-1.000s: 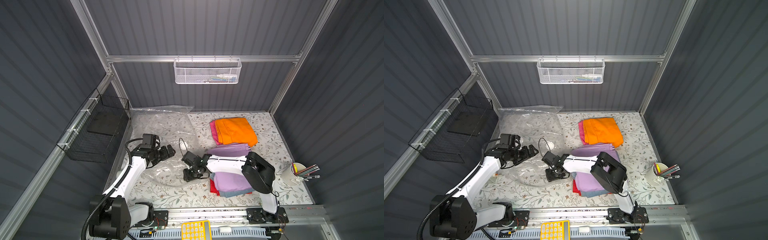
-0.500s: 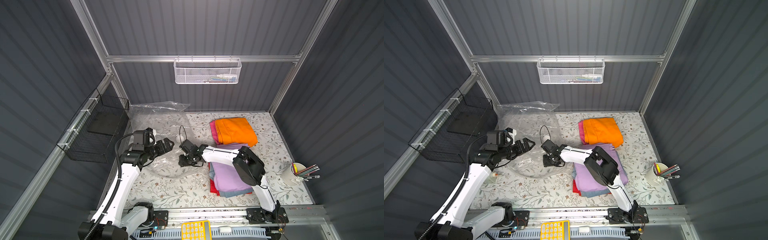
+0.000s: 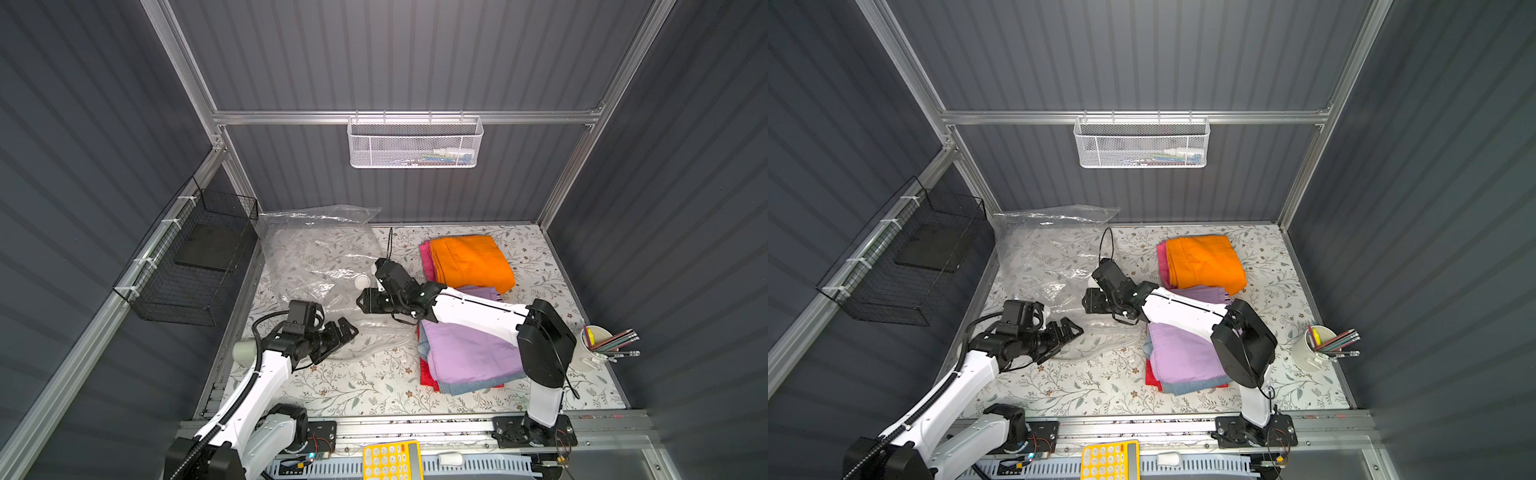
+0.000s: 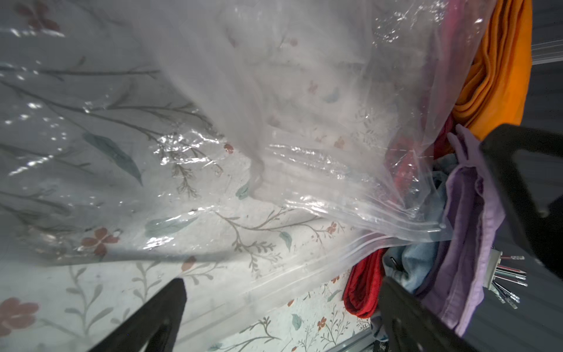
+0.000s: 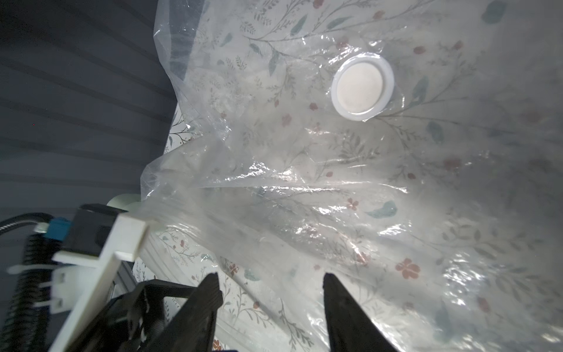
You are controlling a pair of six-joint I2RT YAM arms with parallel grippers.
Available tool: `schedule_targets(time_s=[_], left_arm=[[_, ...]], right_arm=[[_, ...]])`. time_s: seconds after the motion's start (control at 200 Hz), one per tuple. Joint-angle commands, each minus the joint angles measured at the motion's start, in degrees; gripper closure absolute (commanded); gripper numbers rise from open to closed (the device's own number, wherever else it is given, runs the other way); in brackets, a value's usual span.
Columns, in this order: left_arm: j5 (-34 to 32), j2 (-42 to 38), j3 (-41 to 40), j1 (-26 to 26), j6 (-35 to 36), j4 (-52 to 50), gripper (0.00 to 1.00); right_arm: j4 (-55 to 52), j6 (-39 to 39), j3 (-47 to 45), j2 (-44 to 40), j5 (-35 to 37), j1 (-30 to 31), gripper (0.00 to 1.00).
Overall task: Take the trousers out of the vacuum bag
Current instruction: Adjust the vacuum bag at the center of the board.
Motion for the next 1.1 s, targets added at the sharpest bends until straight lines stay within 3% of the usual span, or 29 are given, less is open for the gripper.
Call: schedule_targets(time_s=[0.0,0.235,0.53,0.921,1.096], left_arm=[[-0.18,0.85,-3.62,-0.76,-2.64,5.67,0.00],[-1.07,2.87,-8.03,-1.34,-2.85,11.82,0.00],[-1.17,1.34,-7.05,-1.34,-1.86,10.52,0.00],[0.89,-2.31,9.77,-1.34,2.11,3.43,0.00],[-5.81,-2.51,17.07,-1.34,4.05,0.55,0.00]], right_arm=[[-0.61,1.95,-0.09,2.11,-0.97,-0.69,0.44],[-1.07,3.64,-4.93,1.08,-2.45,-0.39,0.45],[-1.62,5.88,-11.25,1.87,-6.58,0.54,0.45],[0.62,7.47,-14.11,4.63,-4.82,-0.25,0.46],[1.49,7.95,-15.04,4.83,-4.49,-0.65,0.47]])
